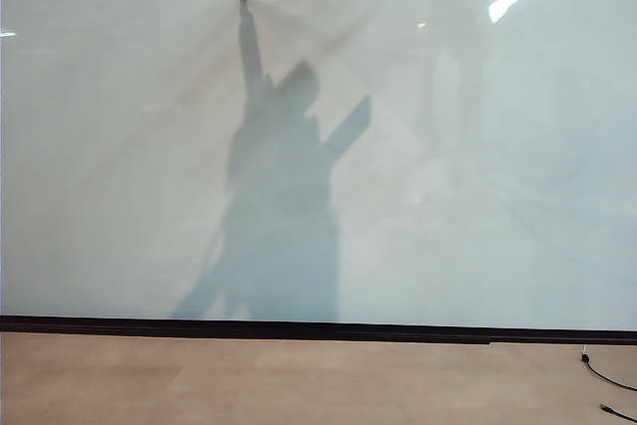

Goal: Pick up the pen on the shelf to the right of the whiteboard and write the letter Z.

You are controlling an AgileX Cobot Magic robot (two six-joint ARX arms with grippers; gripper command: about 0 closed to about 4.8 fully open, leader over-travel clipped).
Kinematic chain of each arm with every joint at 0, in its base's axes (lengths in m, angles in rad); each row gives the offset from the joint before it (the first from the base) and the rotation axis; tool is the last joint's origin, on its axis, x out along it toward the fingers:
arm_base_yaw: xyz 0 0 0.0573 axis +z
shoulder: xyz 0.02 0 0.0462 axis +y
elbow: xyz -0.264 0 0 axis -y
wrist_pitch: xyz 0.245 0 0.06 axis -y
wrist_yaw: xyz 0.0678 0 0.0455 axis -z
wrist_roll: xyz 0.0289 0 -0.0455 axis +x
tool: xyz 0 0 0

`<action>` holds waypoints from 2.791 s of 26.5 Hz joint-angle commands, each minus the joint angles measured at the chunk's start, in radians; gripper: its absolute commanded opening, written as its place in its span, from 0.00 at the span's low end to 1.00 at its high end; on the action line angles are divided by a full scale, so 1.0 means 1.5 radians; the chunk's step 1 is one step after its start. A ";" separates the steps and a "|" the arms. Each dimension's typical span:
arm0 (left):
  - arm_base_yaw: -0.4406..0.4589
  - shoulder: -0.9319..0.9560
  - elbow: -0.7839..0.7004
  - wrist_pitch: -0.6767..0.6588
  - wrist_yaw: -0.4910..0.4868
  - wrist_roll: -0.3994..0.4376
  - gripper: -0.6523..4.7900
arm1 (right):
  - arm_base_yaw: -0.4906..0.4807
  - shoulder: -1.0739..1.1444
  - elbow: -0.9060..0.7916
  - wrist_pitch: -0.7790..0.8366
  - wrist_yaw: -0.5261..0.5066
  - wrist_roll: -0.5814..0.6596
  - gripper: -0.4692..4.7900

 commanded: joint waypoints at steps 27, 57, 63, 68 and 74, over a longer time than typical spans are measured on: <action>0.000 0.000 0.002 0.003 0.001 0.003 0.11 | -0.047 -0.037 0.003 -0.054 0.023 0.003 0.08; 0.000 0.000 0.002 0.004 0.000 0.003 0.11 | -0.092 -0.107 -0.047 -0.090 0.024 -0.003 0.08; 0.000 0.000 0.002 0.004 0.001 0.003 0.11 | -0.108 -0.132 -0.066 -0.087 0.023 -0.003 0.08; 0.000 0.000 0.002 0.004 0.000 0.003 0.11 | -0.111 -0.141 -0.070 -0.087 0.024 -0.011 0.08; 0.000 0.000 0.002 0.004 0.000 0.003 0.11 | -0.119 -0.151 -0.082 -0.086 0.026 -0.013 0.08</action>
